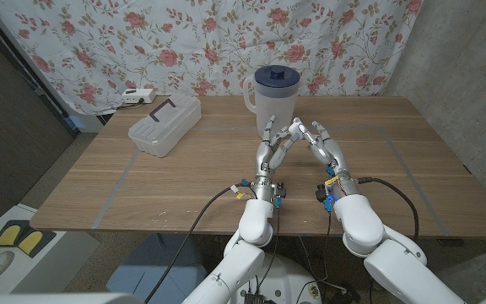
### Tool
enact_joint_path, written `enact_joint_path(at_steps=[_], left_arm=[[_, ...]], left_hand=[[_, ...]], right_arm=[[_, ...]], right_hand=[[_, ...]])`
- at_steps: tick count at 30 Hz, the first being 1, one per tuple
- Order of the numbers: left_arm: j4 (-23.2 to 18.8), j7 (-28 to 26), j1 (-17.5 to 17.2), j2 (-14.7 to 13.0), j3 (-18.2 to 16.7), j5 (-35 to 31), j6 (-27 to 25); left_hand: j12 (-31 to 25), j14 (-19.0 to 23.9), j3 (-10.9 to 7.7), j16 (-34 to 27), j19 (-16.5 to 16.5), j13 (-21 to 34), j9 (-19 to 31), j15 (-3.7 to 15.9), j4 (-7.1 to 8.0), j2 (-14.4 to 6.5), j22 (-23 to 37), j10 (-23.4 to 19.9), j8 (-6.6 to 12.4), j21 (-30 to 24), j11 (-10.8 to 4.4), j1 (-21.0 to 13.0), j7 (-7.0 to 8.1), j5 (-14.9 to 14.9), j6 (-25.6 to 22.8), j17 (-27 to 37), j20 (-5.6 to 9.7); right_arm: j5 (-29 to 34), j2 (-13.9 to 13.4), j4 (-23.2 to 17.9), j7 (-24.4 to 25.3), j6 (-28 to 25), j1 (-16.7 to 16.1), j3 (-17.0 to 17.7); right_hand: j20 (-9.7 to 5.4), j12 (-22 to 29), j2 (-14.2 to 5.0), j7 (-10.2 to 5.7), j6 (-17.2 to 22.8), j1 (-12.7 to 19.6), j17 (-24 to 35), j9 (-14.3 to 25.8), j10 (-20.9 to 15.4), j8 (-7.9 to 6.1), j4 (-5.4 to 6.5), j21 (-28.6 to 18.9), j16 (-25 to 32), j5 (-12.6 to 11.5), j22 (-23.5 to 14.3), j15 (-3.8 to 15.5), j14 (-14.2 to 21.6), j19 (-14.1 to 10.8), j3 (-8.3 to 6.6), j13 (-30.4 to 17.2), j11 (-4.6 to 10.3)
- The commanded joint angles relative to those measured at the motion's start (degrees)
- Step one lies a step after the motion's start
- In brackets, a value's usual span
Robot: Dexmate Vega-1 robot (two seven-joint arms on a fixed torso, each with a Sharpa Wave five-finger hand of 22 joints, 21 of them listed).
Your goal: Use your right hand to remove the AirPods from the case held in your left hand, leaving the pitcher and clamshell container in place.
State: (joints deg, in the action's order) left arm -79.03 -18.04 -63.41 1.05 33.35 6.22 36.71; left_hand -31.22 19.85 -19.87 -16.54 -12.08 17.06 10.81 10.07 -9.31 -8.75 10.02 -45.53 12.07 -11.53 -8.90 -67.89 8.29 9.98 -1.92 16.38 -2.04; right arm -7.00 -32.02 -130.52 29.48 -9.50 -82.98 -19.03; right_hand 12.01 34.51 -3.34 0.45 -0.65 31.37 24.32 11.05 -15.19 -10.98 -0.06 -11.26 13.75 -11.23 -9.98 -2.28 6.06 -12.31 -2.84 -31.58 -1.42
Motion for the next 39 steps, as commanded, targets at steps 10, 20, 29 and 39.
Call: enact_joint_path(at_steps=[10,20,29,39], left_arm=[[-0.63,1.86,-0.77,0.71,-1.31,5.41,2.71],[-1.92,4.03,-0.83,0.61,-2.04,10.62,2.45],[-2.99,4.97,-0.71,0.98,-2.18,14.5,1.72],[-4.97,13.39,-0.07,-0.72,-1.12,27.92,-0.53]], left_hand=[[-1.29,1.63,0.29,-0.36,-0.08,9.3,0.23,2.3,0.0,0.02,0.2,-3.17,-0.19,-0.06,-3.77,-1.01,0.34,0.4,0.24,0.54,-0.1],[-1.48,1.7,0.48,-0.55,-0.09,9.41,0.22,2.37,-0.05,-0.03,0.21,-3.03,-0.33,-0.08,-3.77,-1.4,0.56,0.44,0.2,0.84,-0.06],[-1.72,1.93,0.8,-0.85,-0.33,9.59,0.22,2.25,0.14,-0.15,0.25,-2.83,-0.57,-0.19,-3.76,-1.54,-0.11,0.45,0.51,1.23,-0.05],[-1.86,2.36,0.97,-1.29,-0.25,9.77,0.23,2.49,0.32,-0.58,0.28,-2.16,-0.75,-0.19,-3.69,-1.79,0.42,0.53,0.64,1.79,0.01]], right_arm=[[0.06,1.35,0.92,2.94,-0.51,-0.89,1.36],[0.6,1.98,1.52,4.51,-0.11,-0.92,2.55],[0.48,2.07,2.4,3.78,-0.12,0.18,2.03],[0.62,1.84,2.81,3.28,0.0,0.73,1.94]], right_hand=[[0.13,-1.85,-0.23,0.18,-1.29,-1.33,0.33,0.23,2.72,0.04,0.16,0.05,-0.34,0.63,-0.26,-0.53,-1.13,0.23,0.13,0.59,-0.63],[0.15,-2.92,-0.33,0.22,-1.73,-1.78,0.29,0.23,4.08,-0.08,0.05,0.08,-0.41,0.81,-0.27,-0.79,-1.58,0.46,0.19,1.03,-1.16],[0.15,-3.29,-0.4,0.18,-1.84,-1.83,0.2,0.22,4.24,-0.16,-0.1,0.07,-0.44,0.85,-0.27,-0.83,-1.76,0.53,0.16,1.26,-1.23],[0.14,-3.6,-0.44,0.12,-1.85,-1.99,0.11,0.22,4.13,-0.28,-0.23,0.06,-0.39,0.91,-0.27,-0.79,-1.77,0.6,0.16,1.51,-1.06]])
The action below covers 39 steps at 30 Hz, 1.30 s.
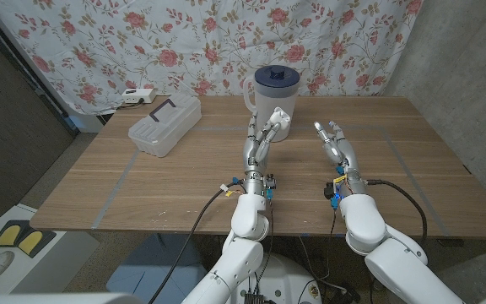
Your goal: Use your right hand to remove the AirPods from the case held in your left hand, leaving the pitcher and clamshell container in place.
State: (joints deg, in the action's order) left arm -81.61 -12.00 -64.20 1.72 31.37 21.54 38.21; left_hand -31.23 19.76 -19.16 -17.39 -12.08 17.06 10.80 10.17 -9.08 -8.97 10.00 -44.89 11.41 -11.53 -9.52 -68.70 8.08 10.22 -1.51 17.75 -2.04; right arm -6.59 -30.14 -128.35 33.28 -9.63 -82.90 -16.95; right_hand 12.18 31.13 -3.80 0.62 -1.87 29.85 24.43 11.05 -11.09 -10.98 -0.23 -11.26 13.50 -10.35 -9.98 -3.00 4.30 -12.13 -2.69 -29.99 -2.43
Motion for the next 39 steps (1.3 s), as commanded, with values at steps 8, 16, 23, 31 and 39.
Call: enact_joint_path(at_steps=[8,16,23,31,39], left_arm=[[-2.42,12.6,1.42,-2.56,1.51,19.61,-2.8],[-2.39,13.87,1.34,-3.26,2.14,21.31,-2.21],[-1.27,18.56,1.73,-3.16,2.51,26.66,-2.21],[-0.32,23.18,2.45,-3.87,2.91,31.8,-4.67],[0.03,24.71,2.55,-3.77,3.14,34.94,-6.49]], left_hand=[[-2.09,2.19,0.22,-0.64,-0.12,10.14,0.25,2.35,0.32,-1.01,0.33,-2.13,-0.16,-0.17,-3.03,-1.27,1.2,0.43,0.17,1.06,0.05],[-2.88,5.71,-0.78,-1.39,-1.91,11.05,0.27,3.12,-0.21,-1.15,0.31,-0.82,-0.33,-0.83,-2.8,-2.94,0.76,0.76,0.07,1.24,1.9],[-3.47,7.17,-1.29,-0.24,-4.07,11.16,0.29,2.84,-0.3,-0.44,0.34,-0.21,-0.44,-1.52,-2.67,-3.57,0.34,0.74,0.07,0.1,3.43],[-6.03,9.19,-0.56,3.13,-3.24,10.86,1.72,2.74,0.72,-0.69,0.5,1.24,6.34,-0.75,-2.78,-3.33,4.02,0.48,-22.03,-2.42,0.9],[-7.39,8.52,-0.24,3.95,-2.4,10.98,2.22,2.56,1.27,-1.51,0.53,2.47,8.99,-0.46,-2.78,-3.18,4.07,0.55,-32.26,-2.02,0.42]], right_arm=[[1.63,-0.74,0.3,-0.16,0.62,0.54,-0.22],[2.7,-1.2,-0.07,0.37,0.81,0.17,-0.3],[2.85,-1.55,-0.45,0.24,0.36,-0.01,-0.32],[2.89,-1.64,-0.51,0.09,0.04,0.11,-0.44],[2.82,-1.65,-0.64,0.02,-0.46,0.16,-0.42]], right_hand=[[-0.04,-0.32,-0.1,-0.06,-0.68,-0.54,-0.04,0.21,-0.39,-0.34,-0.17,0.04,-0.06,0.05,-0.27,0.05,0.06,0.45,-0.05,0.11,0.1],[-0.04,-0.54,-0.15,-0.14,-0.6,-0.45,-0.16,0.2,-0.72,-0.45,-0.44,0.03,-0.03,0.06,-0.26,0.09,0.04,0.5,-0.13,0.36,0.16],[-0.04,-0.78,-0.12,-0.15,-0.6,-0.52,-0.27,0.2,-0.75,-0.5,-0.58,0.03,-0.11,0.09,-0.26,0.18,-0.16,0.56,-0.12,0.53,0.49],[-0.03,-0.98,-0.16,-0.14,-0.65,-0.56,-0.39,0.2,-0.92,-0.52,-0.74,0.05,-0.11,0.09,-0.26,0.13,-0.18,0.64,-0.15,0.71,0.39],[-0.04,-1.26,-0.16,-0.13,-0.66,-0.65,-0.53,0.19,-0.95,-0.55,-0.89,0.04,-0.13,0.11,-0.26,0.12,-0.26,0.71,-0.15,0.9,0.36]])
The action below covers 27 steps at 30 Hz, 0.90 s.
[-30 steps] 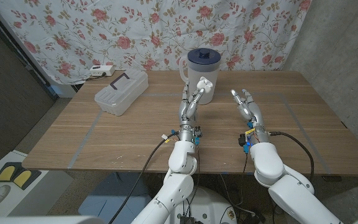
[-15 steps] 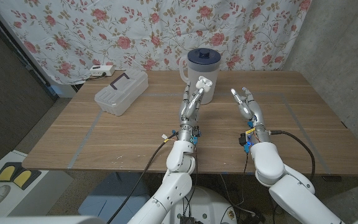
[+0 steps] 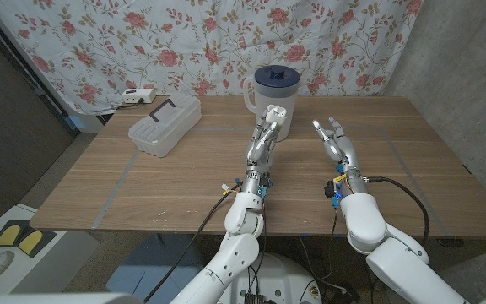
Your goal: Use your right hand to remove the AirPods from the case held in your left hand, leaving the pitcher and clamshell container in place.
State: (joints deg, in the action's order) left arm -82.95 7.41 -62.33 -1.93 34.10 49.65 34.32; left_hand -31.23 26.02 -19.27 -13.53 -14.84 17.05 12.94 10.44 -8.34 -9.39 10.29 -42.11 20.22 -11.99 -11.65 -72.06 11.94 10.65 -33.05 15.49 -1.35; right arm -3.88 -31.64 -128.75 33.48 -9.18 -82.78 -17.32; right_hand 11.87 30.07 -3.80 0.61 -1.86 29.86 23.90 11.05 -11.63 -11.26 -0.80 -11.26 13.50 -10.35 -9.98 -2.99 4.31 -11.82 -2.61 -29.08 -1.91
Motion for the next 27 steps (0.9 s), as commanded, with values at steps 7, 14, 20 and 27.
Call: enact_joint_path(at_steps=[7,14,20,27], left_arm=[[2.45,10.66,1.26,0.43,-0.09,14.22,-6.98],[2.41,11.99,1.23,0.84,-0.38,17.12,-9.25],[1.6,9.35,0.82,0.89,-0.18,15.74,-8.77],[1.71,9.77,0.97,0.88,-0.19,16.22,-9.27]], left_hand=[[-7.92,1.9,-0.28,0.45,0.87,11.27,-0.09,2.01,0.95,-1.22,0.28,0.23,-1.6,0.13,-0.63,0.62,-0.43,0.12,1.84,0.38,-0.46],[-8.38,1.9,-0.12,0.37,1.01,11.45,-0.13,2.19,1.1,-1.15,0.27,0.15,-2.17,0.15,-0.66,0.85,-0.68,0.06,2.33,0.62,-0.37],[-9.12,2.38,-0.03,-0.08,1.11,11.16,0.99,2.21,1.27,-1.22,0.3,0.42,0.62,0.03,-0.74,1.04,-1.4,0.09,-5.34,1.56,-0.41],[-9.34,2.76,-0.18,-0.18,1.15,10.89,2.32,2.04,1.1,-0.96,0.32,0.27,2.9,-0.02,-0.67,0.99,-0.85,0.11,-8.68,2.0,-0.46]], right_arm=[[0.08,-0.29,-0.31,-0.34,-1.12,0.01,0.04],[-0.07,-0.36,-0.25,-0.4,-1.01,-0.09,0.32],[-0.39,-0.34,0.06,-0.65,-0.8,-0.04,0.45],[-0.63,-0.37,0.35,-0.96,-0.71,0.22,0.52]], right_hand=[[0.27,-0.4,-0.25,-0.19,-0.66,-0.65,-0.11,0.19,-0.48,-0.31,-0.48,0.03,-0.13,0.1,-0.26,0.09,-0.29,0.43,-0.28,0.14,-0.09],[0.27,-0.62,-0.24,-0.22,-0.66,-0.74,-0.23,0.18,-0.56,-0.33,-0.62,0.01,-0.1,0.12,-0.26,0.15,-0.25,0.43,-0.28,0.28,-0.19],[0.26,-0.72,-0.28,-0.25,-0.64,-0.78,-0.28,0.18,-0.65,-0.35,-0.72,-0.01,-0.09,0.12,-0.25,0.15,-0.29,0.41,-0.3,0.34,-0.3],[0.27,-0.92,-0.27,-0.26,-0.63,-0.85,-0.36,0.17,-0.59,-0.37,-0.85,-0.01,-0.09,0.13,-0.25,0.12,-0.33,0.43,-0.3,0.41,-0.29]])
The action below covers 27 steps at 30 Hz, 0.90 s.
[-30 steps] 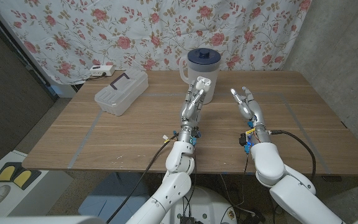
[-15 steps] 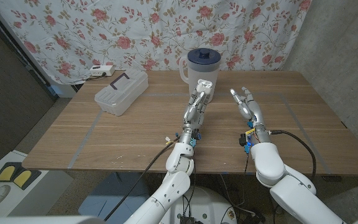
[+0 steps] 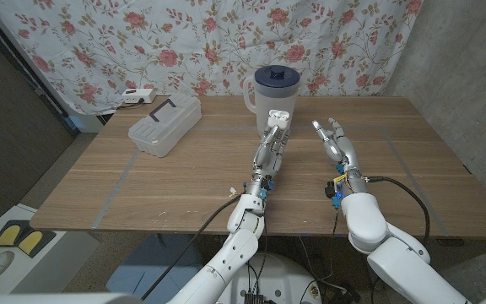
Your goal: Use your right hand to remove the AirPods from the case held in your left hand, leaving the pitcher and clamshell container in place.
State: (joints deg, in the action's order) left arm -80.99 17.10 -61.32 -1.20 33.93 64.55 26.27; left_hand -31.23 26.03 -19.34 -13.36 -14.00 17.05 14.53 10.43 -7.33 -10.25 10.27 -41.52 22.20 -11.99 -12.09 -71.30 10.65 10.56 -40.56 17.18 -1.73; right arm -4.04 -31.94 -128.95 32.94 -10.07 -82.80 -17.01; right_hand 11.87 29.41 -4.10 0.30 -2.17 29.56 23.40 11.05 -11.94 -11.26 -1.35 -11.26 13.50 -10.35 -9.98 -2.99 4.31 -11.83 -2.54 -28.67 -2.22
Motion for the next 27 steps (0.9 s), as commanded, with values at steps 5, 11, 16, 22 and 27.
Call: enact_joint_path(at_steps=[5,11,16,22,27], left_arm=[[-0.81,-0.36,-0.37,0.18,-0.13,2.28,-2.08],[-1.05,-0.08,-0.77,0.56,-0.52,4.46,-3.4],[-0.54,1.28,-0.67,0.69,-0.88,5.94,-4.22],[-0.77,2.06,-0.69,0.4,-1.41,8.37,-6.5],[0.24,4.36,-0.11,0.53,-1.86,10.11,-8.0]], left_hand=[[-9.35,2.93,-0.17,-0.4,0.33,10.78,1.19,2.11,0.03,-0.05,0.34,-0.38,1.4,-0.03,-0.22,0.21,0.28,0.19,-1.31,0.46,-0.11],[-9.42,3.23,-0.23,-0.38,0.37,10.58,2.7,2.03,0.03,0.12,0.39,-0.6,3.51,-0.09,-0.14,0.45,0.5,0.14,-3.06,0.78,-0.41],[-9.87,3.41,-0.31,-0.36,0.38,10.98,3.82,2.19,-0.1,0.24,0.42,-0.96,4.8,-0.14,-0.12,0.46,0.78,0.1,-3.65,1.02,-0.5],[-10.14,3.59,-0.2,-0.53,0.33,11.32,4.76,2.11,-0.19,0.31,0.45,-1.02,5.63,-0.2,-0.13,0.52,0.76,-0.04,-3.51,1.38,-0.64],[-10.41,4.58,0.03,-1.23,0.19,11.93,5.94,1.82,0.12,0.1,0.49,-0.72,6.57,-0.31,-0.23,1.02,0.77,-0.19,-2.96,2.14,-0.78]], right_arm=[[-0.74,-0.09,0.7,-0.6,0.15,0.29,0.38],[-0.72,-0.17,0.81,-0.67,0.26,0.35,0.47],[-0.68,-0.26,0.73,-0.81,0.1,0.39,0.38],[-0.36,-0.29,0.48,-0.61,-0.42,0.29,0.22],[-0.11,-0.3,0.15,-0.28,-0.72,-0.05,0.28]], right_hand=[[0.26,-0.33,-0.04,0.06,-0.31,-0.72,0.13,0.17,-0.35,-0.38,-0.31,-0.02,-0.04,0.14,-0.25,0.07,-0.32,0.44,-0.36,0.0,0.31],[0.27,-0.43,-0.03,0.05,-0.29,-0.77,0.08,0.17,-0.33,-0.39,-0.42,-0.02,-0.01,0.14,-0.25,0.11,-0.3,0.45,-0.36,-0.02,0.3],[0.27,-0.52,-0.04,0.03,-0.3,-0.84,0.04,0.17,-0.31,-0.4,-0.49,-0.03,0.01,0.14,-0.25,0.07,-0.32,0.46,-0.36,-0.04,0.11],[0.27,-0.6,-0.07,0.06,-0.29,-0.98,0.01,0.17,-0.39,-0.4,-0.56,-0.02,0.03,0.15,-0.25,0.05,-0.35,0.48,-0.35,-0.06,0.22],[0.27,-0.65,-0.06,0.06,-0.3,-1.02,-0.04,0.17,-0.44,-0.4,-0.65,-0.03,0.03,0.15,-0.25,0.09,-0.37,0.48,-0.35,-0.08,0.05]])
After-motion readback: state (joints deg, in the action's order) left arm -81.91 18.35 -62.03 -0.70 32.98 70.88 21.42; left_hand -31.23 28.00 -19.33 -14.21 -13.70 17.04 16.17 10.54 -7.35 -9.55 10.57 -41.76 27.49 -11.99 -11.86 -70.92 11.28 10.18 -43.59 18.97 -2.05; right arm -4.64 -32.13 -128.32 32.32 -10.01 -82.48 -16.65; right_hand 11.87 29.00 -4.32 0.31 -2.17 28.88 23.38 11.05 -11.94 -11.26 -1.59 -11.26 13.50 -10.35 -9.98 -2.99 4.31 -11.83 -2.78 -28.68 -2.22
